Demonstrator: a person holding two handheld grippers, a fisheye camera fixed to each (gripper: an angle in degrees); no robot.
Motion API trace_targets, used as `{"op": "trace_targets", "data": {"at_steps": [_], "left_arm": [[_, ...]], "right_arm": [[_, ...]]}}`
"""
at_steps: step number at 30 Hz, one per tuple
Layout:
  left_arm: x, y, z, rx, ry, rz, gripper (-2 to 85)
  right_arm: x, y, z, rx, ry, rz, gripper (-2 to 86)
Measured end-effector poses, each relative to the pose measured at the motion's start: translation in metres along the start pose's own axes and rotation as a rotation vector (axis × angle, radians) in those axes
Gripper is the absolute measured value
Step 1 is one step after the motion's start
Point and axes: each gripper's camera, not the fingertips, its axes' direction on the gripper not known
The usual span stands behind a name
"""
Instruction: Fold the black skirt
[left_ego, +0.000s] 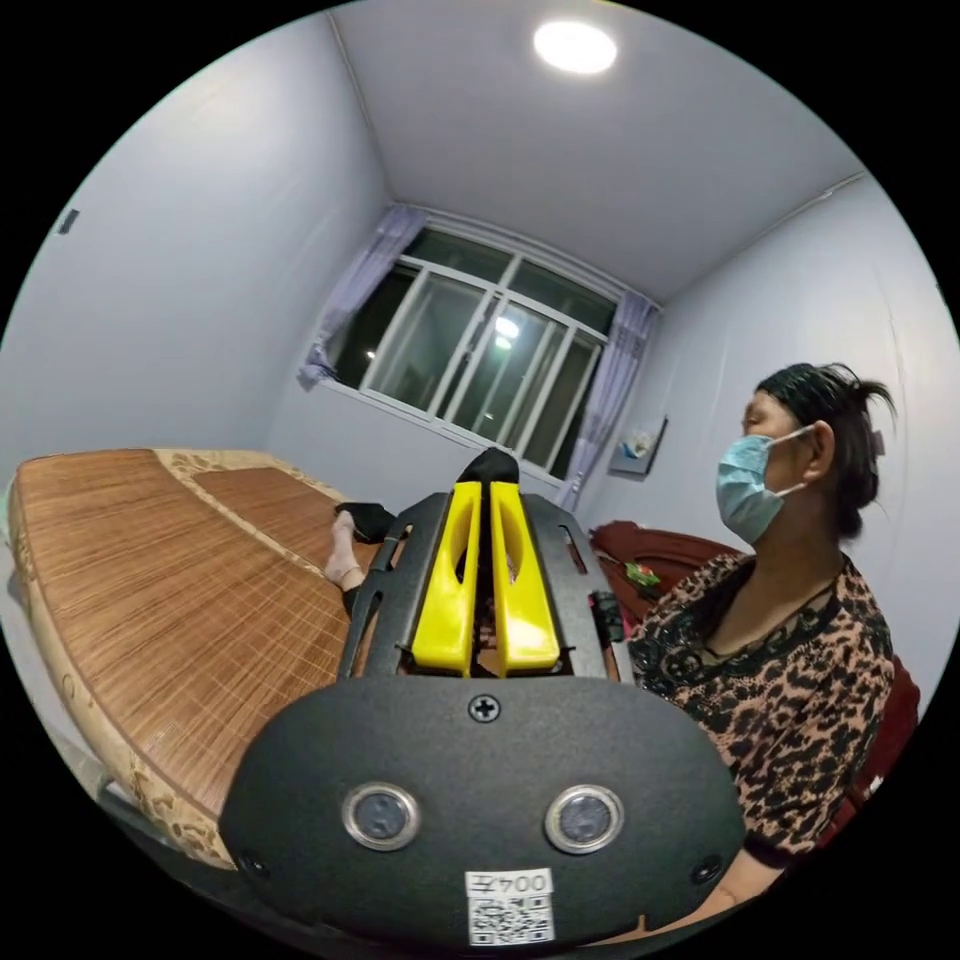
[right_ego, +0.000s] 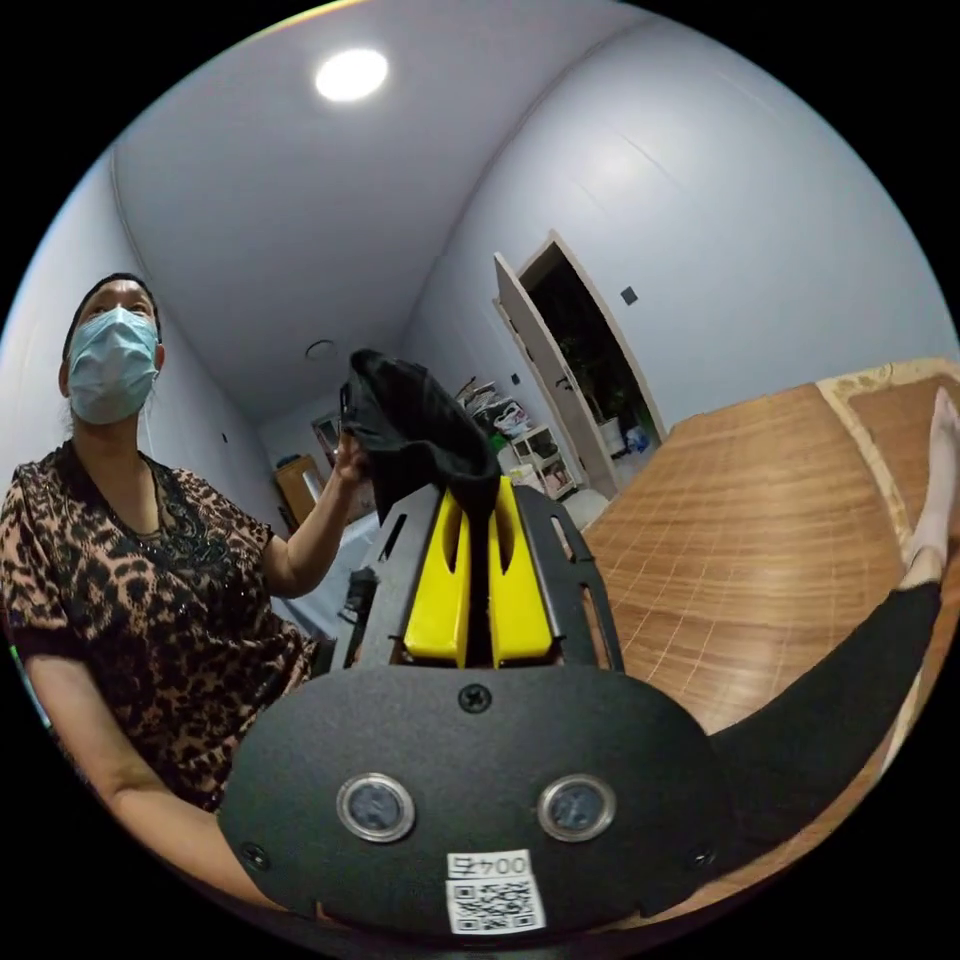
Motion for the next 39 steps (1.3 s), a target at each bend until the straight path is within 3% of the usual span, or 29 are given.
{"op": "trace_targets", "data": {"at_steps": [7,16,23,32,36,39], "left_arm": [[0.041,-0.012,-0.082,0.086,-0.219,0.061,1.5],[0.092,-0.014,-0.169,0.264,-0.278,0.17,1.5],[0.101,0.001,-0.204,0.272,-0.272,0.199,1.5],[-0.027,0.034,-0.186,0.18,-0.283,-0.029,1.9],[-0.138,0.027,-0.154,0.139,-0.338,-0.106,2.6],[-0.253,0.017,-0.122,0.035,-0.527,-0.143,4.0]], "right_arm": [[-0.083,-0.097,0.001,0.053,0.127,-0.187,0.6],[-0.201,-0.159,0.028,0.007,0.255,-0.456,0.6],[-0.234,-0.17,0.041,-0.013,0.239,-0.537,0.8],[-0.132,-0.183,0.084,-0.055,0.248,-0.344,1.5],[-0.02,-0.217,0.129,-0.1,0.343,-0.154,2.8],[0.093,-0.253,0.174,-0.214,0.513,-0.027,7.3]]}}
